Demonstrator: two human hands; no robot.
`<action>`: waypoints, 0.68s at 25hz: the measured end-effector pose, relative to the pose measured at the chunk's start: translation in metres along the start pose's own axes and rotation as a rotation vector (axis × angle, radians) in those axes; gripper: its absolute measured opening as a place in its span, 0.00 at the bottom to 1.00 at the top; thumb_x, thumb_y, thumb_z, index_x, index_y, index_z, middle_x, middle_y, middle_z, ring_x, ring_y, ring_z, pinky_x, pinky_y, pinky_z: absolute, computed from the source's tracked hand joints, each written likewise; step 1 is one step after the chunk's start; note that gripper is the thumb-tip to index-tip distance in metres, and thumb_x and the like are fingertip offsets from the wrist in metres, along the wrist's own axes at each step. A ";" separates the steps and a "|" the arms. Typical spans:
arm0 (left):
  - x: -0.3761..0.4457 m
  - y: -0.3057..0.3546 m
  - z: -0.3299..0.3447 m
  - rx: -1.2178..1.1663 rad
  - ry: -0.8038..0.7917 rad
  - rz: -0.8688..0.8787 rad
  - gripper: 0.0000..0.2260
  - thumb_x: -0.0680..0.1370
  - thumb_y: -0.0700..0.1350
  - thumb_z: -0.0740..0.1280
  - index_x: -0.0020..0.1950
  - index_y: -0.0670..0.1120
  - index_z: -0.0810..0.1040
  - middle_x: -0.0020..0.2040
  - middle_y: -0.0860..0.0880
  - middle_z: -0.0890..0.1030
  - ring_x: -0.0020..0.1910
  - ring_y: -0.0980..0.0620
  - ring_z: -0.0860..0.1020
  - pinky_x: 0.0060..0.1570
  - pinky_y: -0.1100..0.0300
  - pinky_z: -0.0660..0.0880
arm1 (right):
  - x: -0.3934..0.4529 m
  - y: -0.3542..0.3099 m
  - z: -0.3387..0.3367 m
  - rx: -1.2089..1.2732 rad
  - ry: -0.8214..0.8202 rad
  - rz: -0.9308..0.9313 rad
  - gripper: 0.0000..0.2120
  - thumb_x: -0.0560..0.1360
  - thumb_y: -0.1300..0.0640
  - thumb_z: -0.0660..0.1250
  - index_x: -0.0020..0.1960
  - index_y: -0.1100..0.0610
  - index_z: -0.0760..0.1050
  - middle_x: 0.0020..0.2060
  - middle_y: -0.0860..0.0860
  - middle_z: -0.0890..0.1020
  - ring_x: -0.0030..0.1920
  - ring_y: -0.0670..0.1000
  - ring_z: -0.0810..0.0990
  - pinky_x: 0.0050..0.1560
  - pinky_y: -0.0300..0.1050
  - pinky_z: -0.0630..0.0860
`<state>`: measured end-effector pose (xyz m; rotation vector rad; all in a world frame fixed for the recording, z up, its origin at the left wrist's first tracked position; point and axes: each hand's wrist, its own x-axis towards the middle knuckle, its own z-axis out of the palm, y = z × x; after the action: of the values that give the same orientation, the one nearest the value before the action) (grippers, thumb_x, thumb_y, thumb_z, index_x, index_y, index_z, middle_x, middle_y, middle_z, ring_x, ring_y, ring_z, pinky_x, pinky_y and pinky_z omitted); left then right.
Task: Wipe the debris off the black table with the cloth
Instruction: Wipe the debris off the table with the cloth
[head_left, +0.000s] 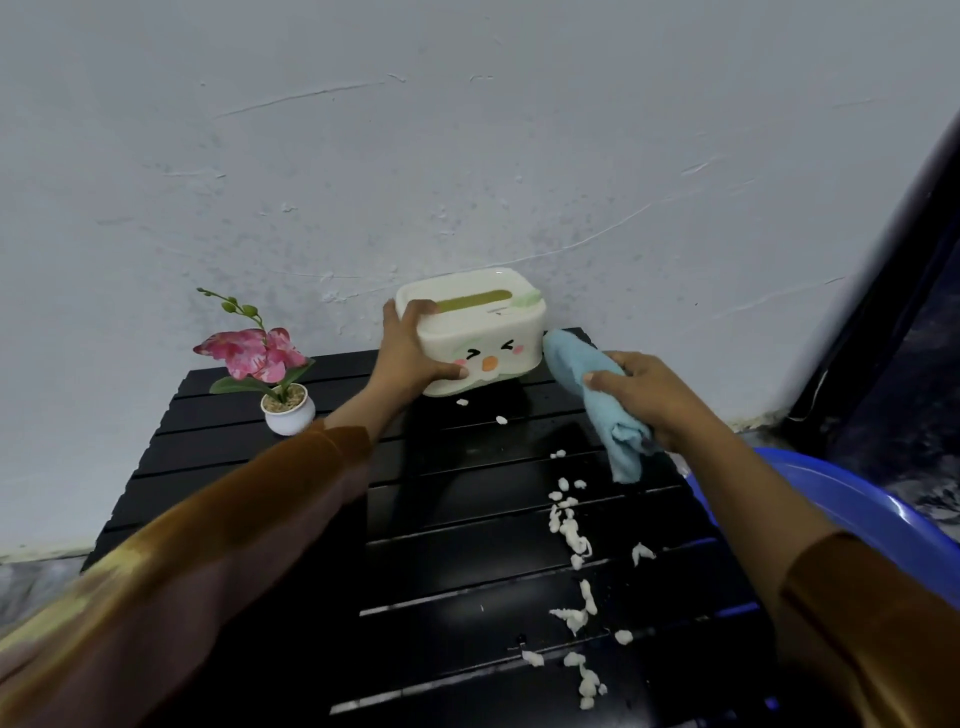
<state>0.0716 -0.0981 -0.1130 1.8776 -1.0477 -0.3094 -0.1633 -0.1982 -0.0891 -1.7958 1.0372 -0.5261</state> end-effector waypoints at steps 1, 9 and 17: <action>0.005 -0.001 -0.009 0.041 -0.006 0.012 0.36 0.61 0.38 0.80 0.65 0.44 0.67 0.69 0.42 0.61 0.63 0.44 0.69 0.60 0.59 0.69 | 0.016 0.002 -0.002 -0.069 0.018 -0.032 0.05 0.75 0.59 0.65 0.50 0.56 0.77 0.38 0.53 0.79 0.39 0.50 0.77 0.36 0.38 0.71; 0.033 -0.004 -0.046 0.121 -0.011 0.097 0.36 0.61 0.41 0.81 0.65 0.45 0.67 0.66 0.43 0.67 0.59 0.47 0.70 0.57 0.56 0.70 | 0.130 0.062 0.020 -0.799 0.129 0.031 0.23 0.77 0.50 0.59 0.72 0.48 0.64 0.73 0.53 0.60 0.67 0.61 0.65 0.66 0.55 0.63; 0.037 -0.004 -0.054 0.018 -0.027 0.054 0.37 0.51 0.56 0.78 0.55 0.58 0.66 0.63 0.44 0.71 0.59 0.42 0.75 0.57 0.42 0.76 | 0.133 0.062 0.046 -1.051 0.049 -0.168 0.26 0.78 0.44 0.57 0.74 0.49 0.59 0.74 0.56 0.62 0.65 0.63 0.66 0.64 0.53 0.65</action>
<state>0.1284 -0.0933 -0.0802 1.8622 -1.1206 -0.2950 -0.0827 -0.2957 -0.1768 -2.8078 1.3259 -0.0878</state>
